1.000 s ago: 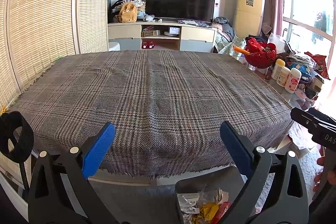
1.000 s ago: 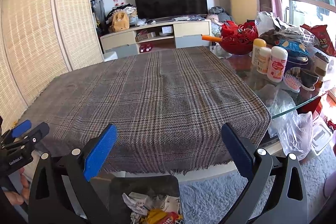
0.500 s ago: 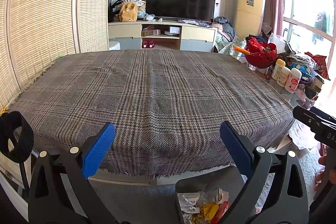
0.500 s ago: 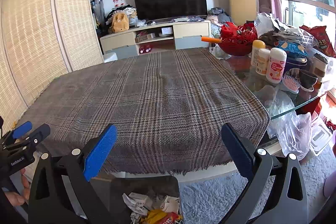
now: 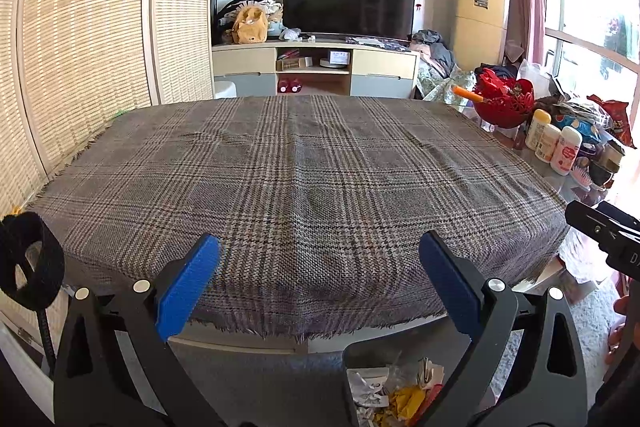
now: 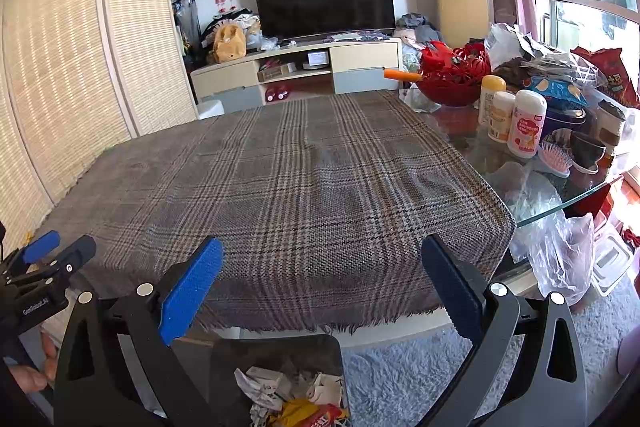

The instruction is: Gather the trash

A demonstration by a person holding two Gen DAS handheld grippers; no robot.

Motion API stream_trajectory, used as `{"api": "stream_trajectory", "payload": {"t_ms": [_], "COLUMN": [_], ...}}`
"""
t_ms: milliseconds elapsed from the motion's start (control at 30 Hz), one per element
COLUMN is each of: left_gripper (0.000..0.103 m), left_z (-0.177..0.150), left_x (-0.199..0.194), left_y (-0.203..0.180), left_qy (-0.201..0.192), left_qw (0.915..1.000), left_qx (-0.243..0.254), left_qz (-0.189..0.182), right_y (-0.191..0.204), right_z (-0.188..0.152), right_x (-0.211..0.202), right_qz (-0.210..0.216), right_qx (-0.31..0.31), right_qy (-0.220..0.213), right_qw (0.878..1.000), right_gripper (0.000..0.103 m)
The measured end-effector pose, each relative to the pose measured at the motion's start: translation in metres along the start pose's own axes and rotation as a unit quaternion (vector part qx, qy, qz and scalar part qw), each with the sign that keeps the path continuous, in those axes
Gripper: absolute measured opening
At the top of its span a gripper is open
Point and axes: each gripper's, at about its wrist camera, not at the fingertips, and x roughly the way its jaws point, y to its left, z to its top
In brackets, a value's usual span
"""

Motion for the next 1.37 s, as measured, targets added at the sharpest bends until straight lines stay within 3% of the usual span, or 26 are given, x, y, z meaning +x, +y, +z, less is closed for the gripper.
{"api": "stream_trajectory", "payload": {"t_ms": [567, 1367], "left_gripper": [0.095, 0.095], "left_z": [-0.001, 0.001], "left_x": [0.009, 0.003], "left_y": [0.007, 0.005], "left_qy": [0.031, 0.006], "left_qw": [0.9989, 0.9999], "left_qx": [-0.032, -0.012], "left_qz": [-0.014, 0.007], "right_y": [0.000, 0.004], "right_z": [0.001, 0.000], "right_x": [0.002, 0.006], "right_qz": [0.004, 0.011], "right_qx": [-0.004, -0.012], "right_qy": [0.003, 0.011], "right_qw": [1.000, 1.000], "right_gripper": [0.100, 0.100]}}
